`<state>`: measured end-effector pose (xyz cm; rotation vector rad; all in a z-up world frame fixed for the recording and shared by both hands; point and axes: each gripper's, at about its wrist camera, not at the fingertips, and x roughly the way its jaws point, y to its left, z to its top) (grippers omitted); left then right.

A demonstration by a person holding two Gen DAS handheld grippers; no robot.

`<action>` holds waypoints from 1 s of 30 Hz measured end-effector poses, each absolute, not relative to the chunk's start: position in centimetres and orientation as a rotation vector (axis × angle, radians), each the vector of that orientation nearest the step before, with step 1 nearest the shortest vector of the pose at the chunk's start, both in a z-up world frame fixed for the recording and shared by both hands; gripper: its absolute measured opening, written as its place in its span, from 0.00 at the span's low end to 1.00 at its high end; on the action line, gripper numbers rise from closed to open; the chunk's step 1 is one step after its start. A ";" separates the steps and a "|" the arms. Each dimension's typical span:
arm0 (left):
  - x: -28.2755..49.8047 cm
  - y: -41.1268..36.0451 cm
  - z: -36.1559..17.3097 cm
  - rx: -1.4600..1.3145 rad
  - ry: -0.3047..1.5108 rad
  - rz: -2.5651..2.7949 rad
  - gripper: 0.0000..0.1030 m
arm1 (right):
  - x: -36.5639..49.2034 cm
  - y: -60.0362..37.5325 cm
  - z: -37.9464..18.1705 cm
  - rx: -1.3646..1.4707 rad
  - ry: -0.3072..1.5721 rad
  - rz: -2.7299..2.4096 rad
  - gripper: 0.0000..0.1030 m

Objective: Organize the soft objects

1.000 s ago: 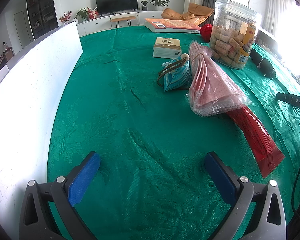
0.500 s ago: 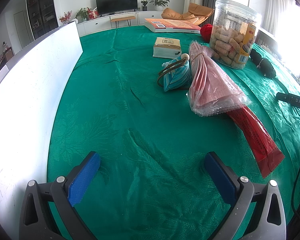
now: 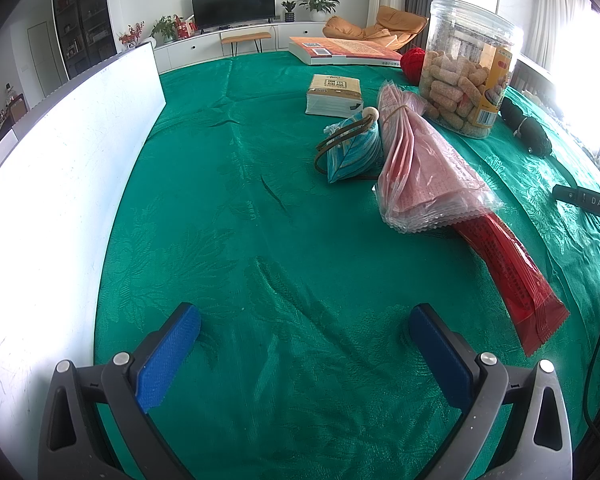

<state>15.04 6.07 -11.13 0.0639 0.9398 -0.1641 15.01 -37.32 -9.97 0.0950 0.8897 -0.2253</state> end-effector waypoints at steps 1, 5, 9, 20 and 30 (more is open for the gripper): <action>15.0 6.1 -11.1 0.064 0.940 -0.164 1.00 | 15.0 -37.3 -10.0 0.095 0.890 -0.225 0.85; 15.8 6.2 -10.0 0.039 0.998 -0.150 1.00 | 15.0 -37.3 -10.0 0.095 0.890 -0.225 0.85; 17.0 7.2 -4.8 -0.099 0.905 -0.179 1.00 | 15.0 -37.4 -10.0 0.095 0.890 -0.226 0.85; 35.9 2.9 -4.6 -0.061 1.100 -0.251 0.99 | 15.3 -37.6 -10.0 0.126 0.877 -0.205 0.85; 39.1 0.6 -9.4 -0.025 1.175 -0.222 0.52 | 14.8 -41.5 -8.4 0.444 0.788 -0.114 0.84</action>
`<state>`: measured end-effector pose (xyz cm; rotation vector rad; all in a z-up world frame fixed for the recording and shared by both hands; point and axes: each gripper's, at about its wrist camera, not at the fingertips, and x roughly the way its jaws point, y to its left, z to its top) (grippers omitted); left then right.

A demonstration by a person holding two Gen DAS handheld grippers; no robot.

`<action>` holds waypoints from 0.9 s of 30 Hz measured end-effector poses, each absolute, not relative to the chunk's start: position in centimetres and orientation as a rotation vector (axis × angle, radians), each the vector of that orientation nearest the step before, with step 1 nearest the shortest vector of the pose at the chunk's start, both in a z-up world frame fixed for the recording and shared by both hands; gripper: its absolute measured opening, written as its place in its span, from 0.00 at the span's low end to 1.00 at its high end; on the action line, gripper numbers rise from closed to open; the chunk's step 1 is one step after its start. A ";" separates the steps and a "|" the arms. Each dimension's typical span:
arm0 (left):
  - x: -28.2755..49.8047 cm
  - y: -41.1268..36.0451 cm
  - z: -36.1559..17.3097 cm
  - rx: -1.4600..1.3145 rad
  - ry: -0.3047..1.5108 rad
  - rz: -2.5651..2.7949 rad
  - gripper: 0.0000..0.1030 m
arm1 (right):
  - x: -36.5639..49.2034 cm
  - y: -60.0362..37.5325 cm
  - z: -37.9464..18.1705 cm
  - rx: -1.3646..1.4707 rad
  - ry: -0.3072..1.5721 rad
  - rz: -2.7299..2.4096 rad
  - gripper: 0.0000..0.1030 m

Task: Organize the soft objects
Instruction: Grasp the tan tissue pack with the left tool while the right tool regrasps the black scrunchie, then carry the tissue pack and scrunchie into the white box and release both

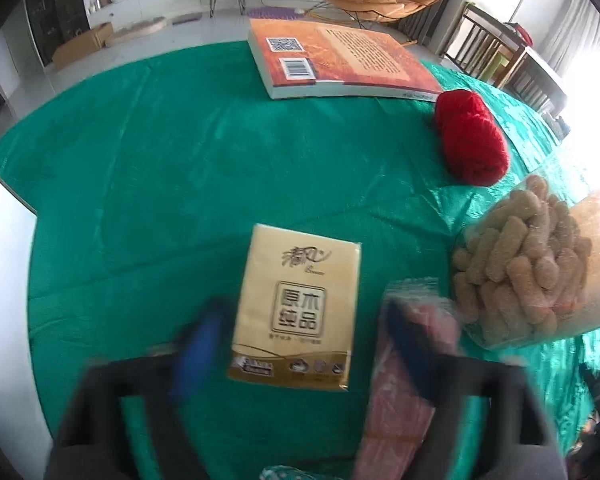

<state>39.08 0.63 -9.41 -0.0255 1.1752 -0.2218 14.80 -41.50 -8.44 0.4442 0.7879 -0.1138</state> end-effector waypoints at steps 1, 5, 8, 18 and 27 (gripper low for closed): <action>39.1 0.8 -9.1 -0.038 1.166 -0.226 0.52 | 15.0 -42.1 -7.8 0.458 0.770 -0.124 0.84; 38.8 2.3 -8.2 -0.090 1.142 -0.226 0.52 | 19.8 -44.7 -5.3 0.417 0.810 -0.128 0.84; 38.4 3.4 -7.0 -0.113 1.123 -0.233 0.52 | 25.1 -44.9 -4.7 0.315 0.909 -0.066 0.83; 35.3 7.4 -0.4 -0.205 1.047 -0.314 0.52 | 29.8 -43.5 -3.1 0.289 0.948 -0.035 0.37; 25.4 18.5 7.1 -0.234 0.940 -0.243 0.52 | 26.5 -30.1 10.9 0.171 0.779 0.284 0.37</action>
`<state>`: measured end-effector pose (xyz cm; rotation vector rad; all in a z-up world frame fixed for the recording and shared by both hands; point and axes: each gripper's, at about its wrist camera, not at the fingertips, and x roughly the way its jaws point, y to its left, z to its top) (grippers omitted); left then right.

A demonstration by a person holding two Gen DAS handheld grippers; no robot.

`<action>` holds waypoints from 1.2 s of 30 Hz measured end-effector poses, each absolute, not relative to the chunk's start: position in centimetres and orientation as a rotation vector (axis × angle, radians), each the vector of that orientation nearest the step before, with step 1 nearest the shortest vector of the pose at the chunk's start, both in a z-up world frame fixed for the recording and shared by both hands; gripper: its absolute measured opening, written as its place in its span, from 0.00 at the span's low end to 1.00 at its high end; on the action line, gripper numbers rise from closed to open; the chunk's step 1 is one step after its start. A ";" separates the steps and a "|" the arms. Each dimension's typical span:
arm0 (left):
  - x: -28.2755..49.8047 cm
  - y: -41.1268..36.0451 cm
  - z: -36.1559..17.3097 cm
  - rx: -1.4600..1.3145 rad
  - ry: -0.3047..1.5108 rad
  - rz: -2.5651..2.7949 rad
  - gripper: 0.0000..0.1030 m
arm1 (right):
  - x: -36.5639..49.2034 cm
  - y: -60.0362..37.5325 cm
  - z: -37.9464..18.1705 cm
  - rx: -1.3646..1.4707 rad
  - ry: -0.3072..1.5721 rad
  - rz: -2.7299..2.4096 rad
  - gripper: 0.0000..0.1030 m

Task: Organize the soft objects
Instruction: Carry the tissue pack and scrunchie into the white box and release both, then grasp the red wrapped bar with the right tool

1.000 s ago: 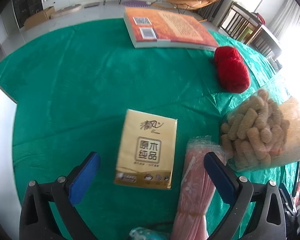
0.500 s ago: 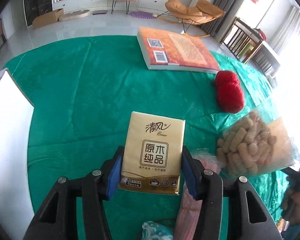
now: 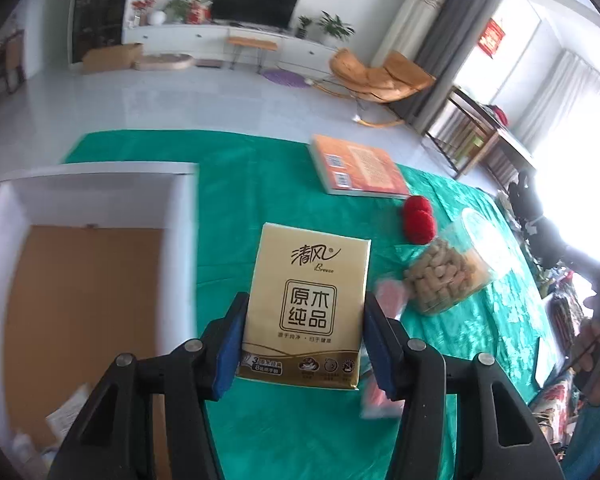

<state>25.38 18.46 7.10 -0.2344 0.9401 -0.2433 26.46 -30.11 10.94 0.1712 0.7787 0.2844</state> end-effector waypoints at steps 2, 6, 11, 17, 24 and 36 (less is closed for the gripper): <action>22.4 22.0 7.8 -0.220 0.927 -0.160 0.52 | 25.6 -24.5 11.9 0.195 0.784 0.429 0.37; 17.2 28.6 7.6 -0.224 0.936 0.001 0.52 | 23.3 -12.4 12.0 0.254 0.845 0.732 0.37; 12.6 34.6 5.6 -0.283 0.905 0.206 0.99 | 20.5 -1.6 9.7 0.306 0.909 0.919 0.77; 10.5 34.2 5.1 -0.363 0.840 0.201 0.99 | 18.8 -3.8 6.5 0.303 0.906 0.800 0.77; 10.2 19.9 6.5 -0.270 0.807 -0.182 0.99 | 14.5 -17.8 -2.2 0.092 0.810 0.190 0.77; 7.7 2.9 -2.5 -0.045 1.043 -0.445 0.99 | 11.8 -29.2 -7.4 0.398 0.890 0.307 0.78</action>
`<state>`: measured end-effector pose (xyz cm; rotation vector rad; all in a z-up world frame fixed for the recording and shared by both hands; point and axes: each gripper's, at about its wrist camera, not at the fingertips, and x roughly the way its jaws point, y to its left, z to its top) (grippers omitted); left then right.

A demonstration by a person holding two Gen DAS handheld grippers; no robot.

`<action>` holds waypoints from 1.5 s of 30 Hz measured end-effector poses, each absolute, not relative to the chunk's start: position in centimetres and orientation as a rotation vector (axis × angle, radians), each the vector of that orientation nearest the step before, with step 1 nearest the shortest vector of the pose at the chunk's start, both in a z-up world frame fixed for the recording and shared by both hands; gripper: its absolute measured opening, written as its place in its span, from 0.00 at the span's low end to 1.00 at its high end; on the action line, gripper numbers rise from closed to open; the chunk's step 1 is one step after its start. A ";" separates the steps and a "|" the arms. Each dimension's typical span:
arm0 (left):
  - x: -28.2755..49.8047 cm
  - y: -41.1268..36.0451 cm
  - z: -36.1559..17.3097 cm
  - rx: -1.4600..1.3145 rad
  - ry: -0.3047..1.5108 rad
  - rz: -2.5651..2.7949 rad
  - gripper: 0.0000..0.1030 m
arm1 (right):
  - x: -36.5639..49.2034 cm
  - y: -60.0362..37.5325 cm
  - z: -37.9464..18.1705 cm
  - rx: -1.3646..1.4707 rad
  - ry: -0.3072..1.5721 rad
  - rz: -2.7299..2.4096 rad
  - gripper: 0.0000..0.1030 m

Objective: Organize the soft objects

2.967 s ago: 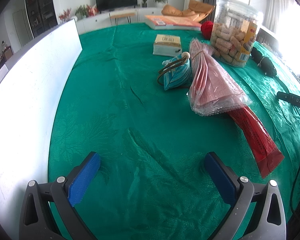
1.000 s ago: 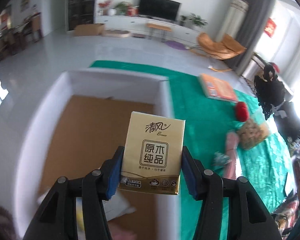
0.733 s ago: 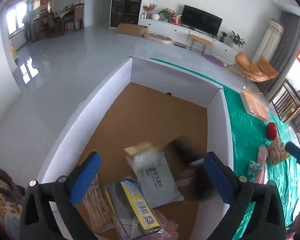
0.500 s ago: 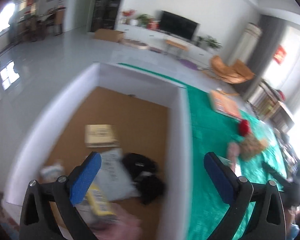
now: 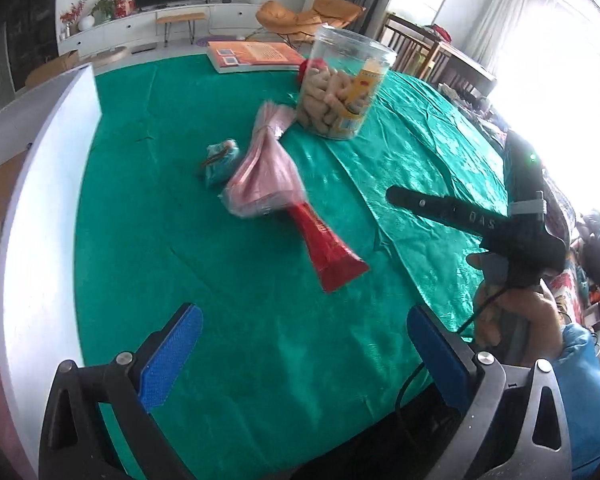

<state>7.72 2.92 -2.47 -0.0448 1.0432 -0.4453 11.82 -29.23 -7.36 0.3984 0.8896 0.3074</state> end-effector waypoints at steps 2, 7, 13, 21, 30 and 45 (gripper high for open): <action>7.3 4.9 -2.1 -0.068 1.030 -0.415 0.99 | 11.9 -26.3 -6.8 0.310 0.903 0.408 0.78; 7.8 8.5 -2.4 -0.156 1.057 -0.356 0.99 | 14.7 -19.1 -8.2 0.095 1.018 0.538 0.74; 8.3 7.9 -3.1 -0.146 1.050 -0.346 0.99 | 12.5 -17.6 -9.3 -0.169 1.094 0.394 0.22; 11.6 4.6 -6.8 -0.147 1.152 -0.340 0.99 | 16.6 -37.1 -7.9 0.243 1.068 0.080 0.19; 13.2 4.5 -7.3 -0.007 1.099 -0.244 0.99 | 24.0 -41.1 -6.0 0.279 0.887 -0.044 0.78; 14.4 4.0 -11.6 0.096 0.946 -0.205 1.00 | 14.7 -36.8 -10.8 -0.002 0.883 -0.227 0.81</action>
